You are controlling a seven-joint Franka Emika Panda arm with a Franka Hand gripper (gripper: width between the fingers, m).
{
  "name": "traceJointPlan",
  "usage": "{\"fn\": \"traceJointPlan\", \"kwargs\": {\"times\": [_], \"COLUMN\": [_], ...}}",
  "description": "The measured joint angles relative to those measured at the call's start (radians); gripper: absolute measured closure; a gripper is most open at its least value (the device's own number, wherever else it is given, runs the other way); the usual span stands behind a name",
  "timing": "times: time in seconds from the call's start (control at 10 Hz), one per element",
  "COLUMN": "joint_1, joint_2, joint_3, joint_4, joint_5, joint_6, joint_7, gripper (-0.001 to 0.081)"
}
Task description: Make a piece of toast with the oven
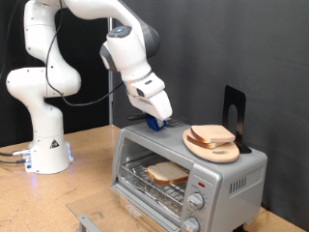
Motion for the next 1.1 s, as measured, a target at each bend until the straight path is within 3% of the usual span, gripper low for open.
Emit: {"fn": "traceJointPlan", "kwargs": {"times": [0.1,0.2,0.3,0.4,1.1], "joint_1": [0.0,0.0,0.0,0.0,0.001], "joint_2": [0.0,0.0,0.0,0.0,-0.04], "joint_3": [0.007,0.012,0.014,0.016,0.023], "joint_4": [-0.001,-0.001,-0.001,-0.001,0.003], "joint_5": [0.001,0.003,0.003,0.004,-0.003], "joint_6": [0.0,0.0,0.001,0.006,0.011], "joint_7": [0.0,0.0,0.0,0.0,-0.031], "gripper": [0.0415,0.0149,0.0149,0.0032,-0.0002]}}
